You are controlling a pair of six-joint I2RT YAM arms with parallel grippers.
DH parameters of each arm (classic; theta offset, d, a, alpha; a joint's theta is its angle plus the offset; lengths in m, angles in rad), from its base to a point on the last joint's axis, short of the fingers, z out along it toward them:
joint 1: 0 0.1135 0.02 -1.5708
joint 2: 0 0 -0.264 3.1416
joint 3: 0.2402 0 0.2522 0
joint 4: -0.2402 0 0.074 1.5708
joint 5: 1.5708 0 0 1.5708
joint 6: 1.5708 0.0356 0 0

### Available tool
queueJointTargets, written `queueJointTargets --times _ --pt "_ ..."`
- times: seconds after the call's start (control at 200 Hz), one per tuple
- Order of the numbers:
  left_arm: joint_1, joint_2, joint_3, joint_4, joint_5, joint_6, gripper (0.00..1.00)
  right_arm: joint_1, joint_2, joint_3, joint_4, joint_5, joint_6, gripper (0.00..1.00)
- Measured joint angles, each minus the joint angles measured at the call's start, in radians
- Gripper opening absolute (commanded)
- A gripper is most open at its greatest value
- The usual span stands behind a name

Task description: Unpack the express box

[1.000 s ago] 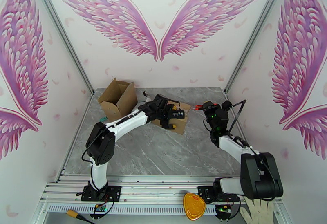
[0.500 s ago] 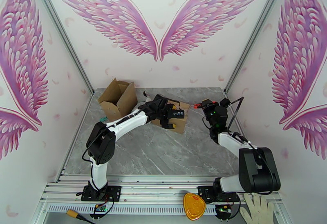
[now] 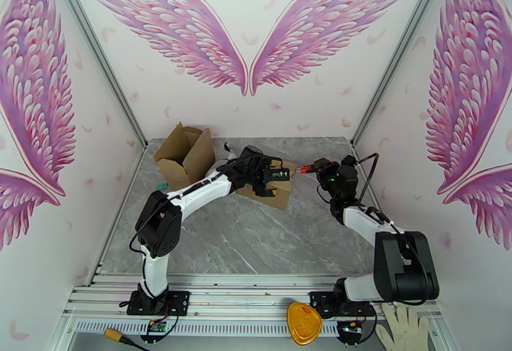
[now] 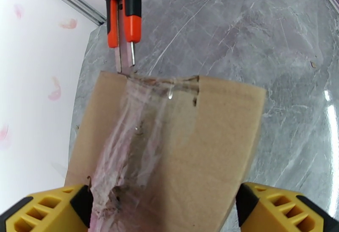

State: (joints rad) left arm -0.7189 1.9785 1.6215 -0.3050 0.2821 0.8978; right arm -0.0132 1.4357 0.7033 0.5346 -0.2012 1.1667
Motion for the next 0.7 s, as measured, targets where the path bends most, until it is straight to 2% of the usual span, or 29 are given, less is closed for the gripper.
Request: queueJointTargets --times 0.7 --pt "0.018 0.034 0.032 -0.07 0.104 0.034 0.93 -0.095 0.071 0.135 -0.169 -0.34 -0.05 0.0"
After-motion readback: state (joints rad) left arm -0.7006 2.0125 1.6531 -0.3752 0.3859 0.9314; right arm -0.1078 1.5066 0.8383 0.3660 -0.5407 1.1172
